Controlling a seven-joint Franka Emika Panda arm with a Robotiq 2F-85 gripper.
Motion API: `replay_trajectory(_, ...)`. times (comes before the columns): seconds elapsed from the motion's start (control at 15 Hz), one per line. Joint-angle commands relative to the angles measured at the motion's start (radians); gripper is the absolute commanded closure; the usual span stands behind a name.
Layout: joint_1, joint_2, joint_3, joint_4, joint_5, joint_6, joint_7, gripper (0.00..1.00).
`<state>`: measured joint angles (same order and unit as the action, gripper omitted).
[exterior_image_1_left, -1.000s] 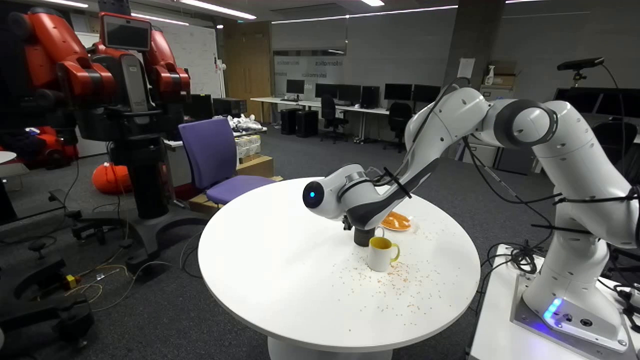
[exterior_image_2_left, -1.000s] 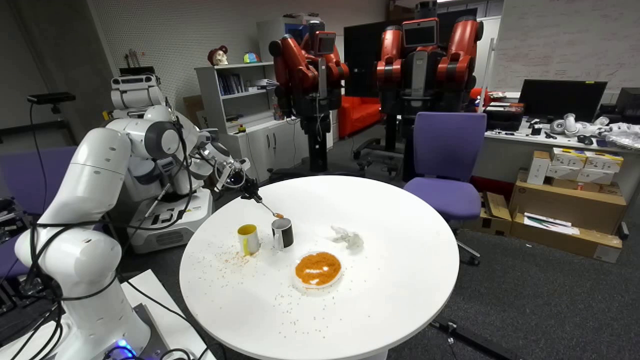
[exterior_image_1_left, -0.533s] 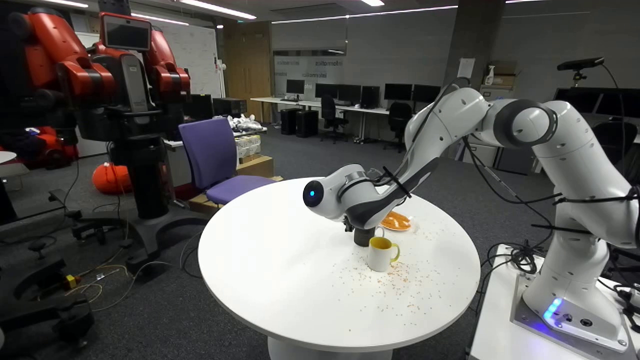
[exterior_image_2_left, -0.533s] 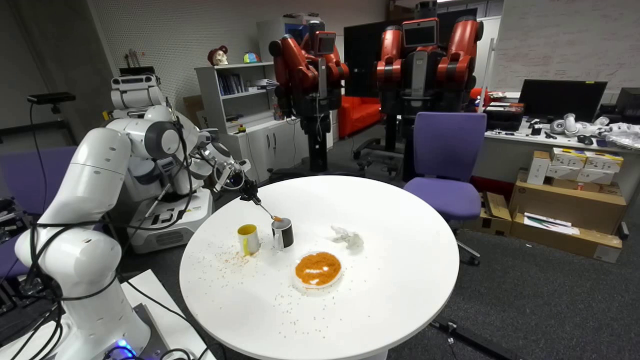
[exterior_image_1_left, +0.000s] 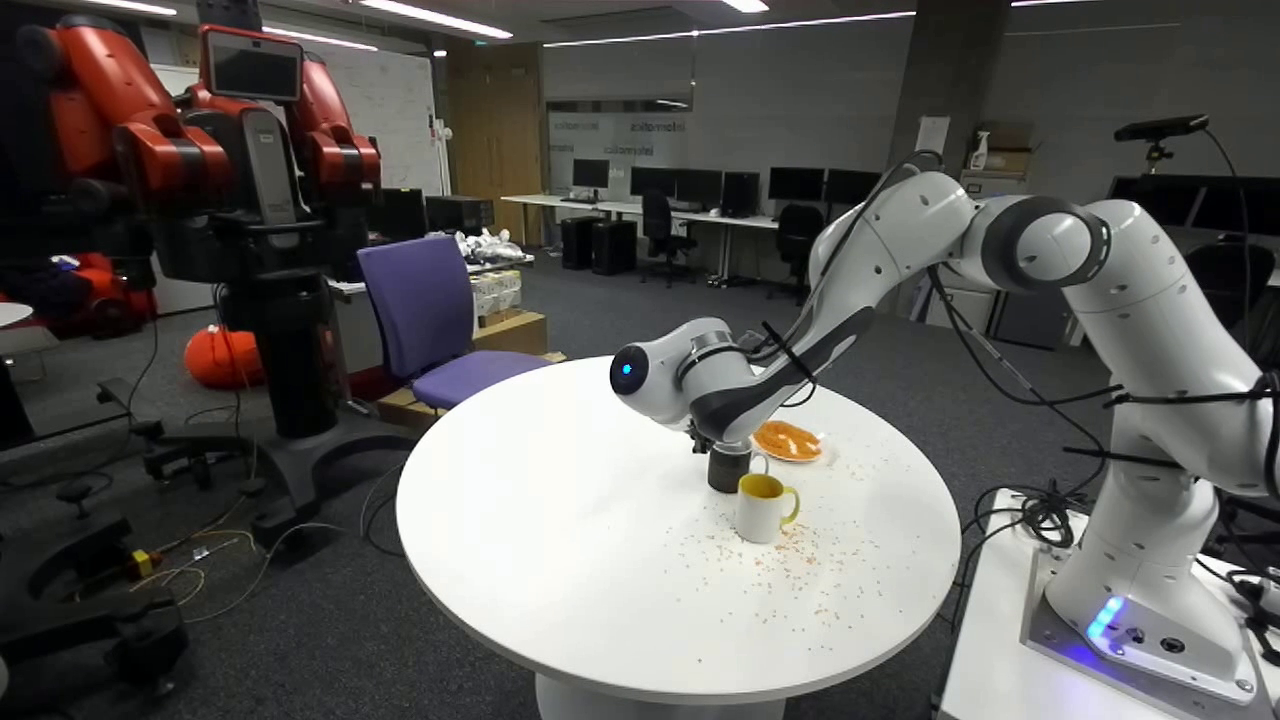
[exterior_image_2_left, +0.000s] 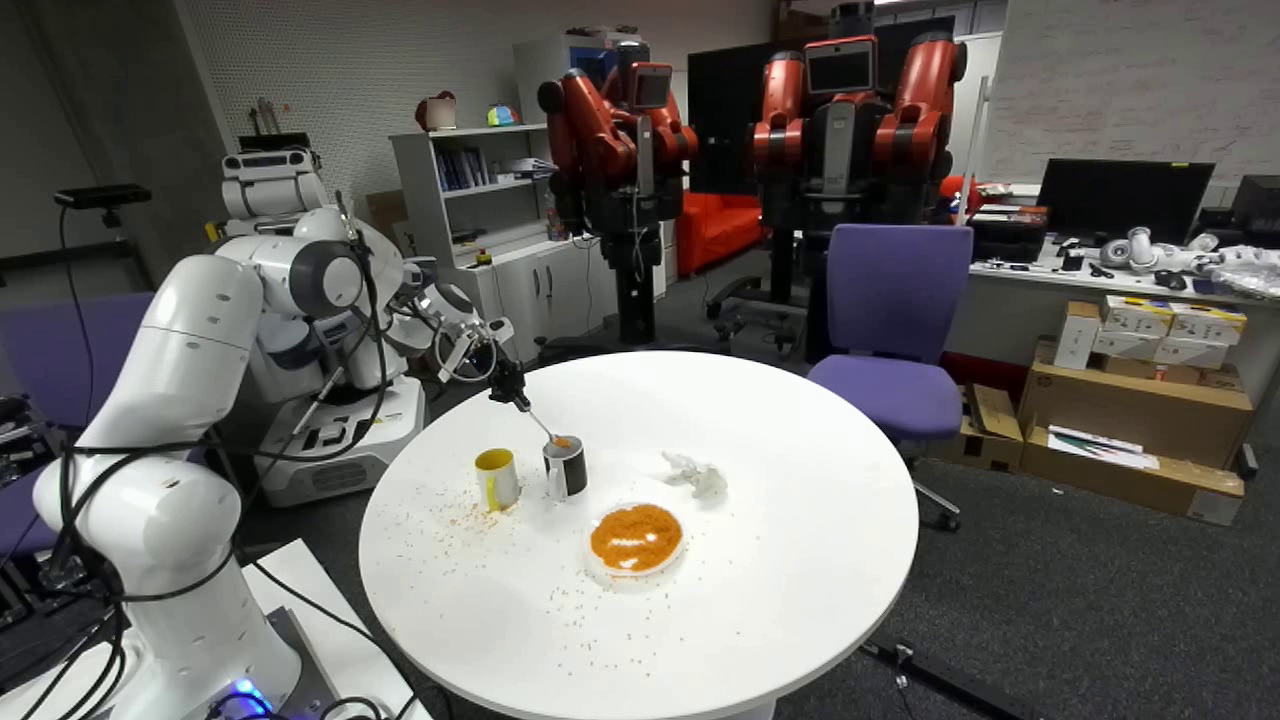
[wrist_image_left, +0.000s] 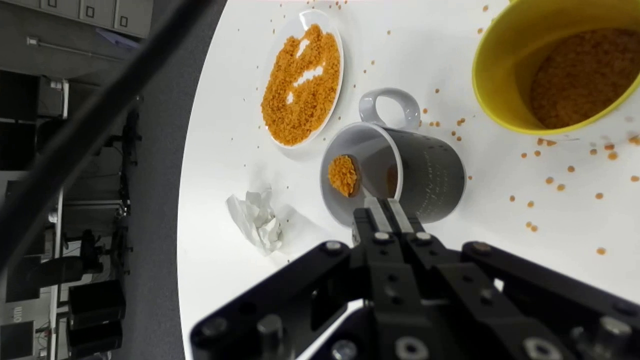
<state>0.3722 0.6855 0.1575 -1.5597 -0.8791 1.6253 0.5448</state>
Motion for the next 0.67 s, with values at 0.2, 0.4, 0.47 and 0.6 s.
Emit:
replay_trajectory(0.2,-0.042,-0.052,-0.008,-0.032,0.064,0.109,-0.084,1.0)
replay_trajectory(0.4,-0.052,-0.051,-0.011,-0.026,0.094,0.151,-0.132,1.0)
replay_trajectory(0.47,-0.055,-0.052,-0.013,-0.024,0.104,0.163,-0.149,1.0)
replay_trajectory(0.6,-0.062,-0.052,-0.015,-0.02,0.128,0.174,-0.177,1.0)
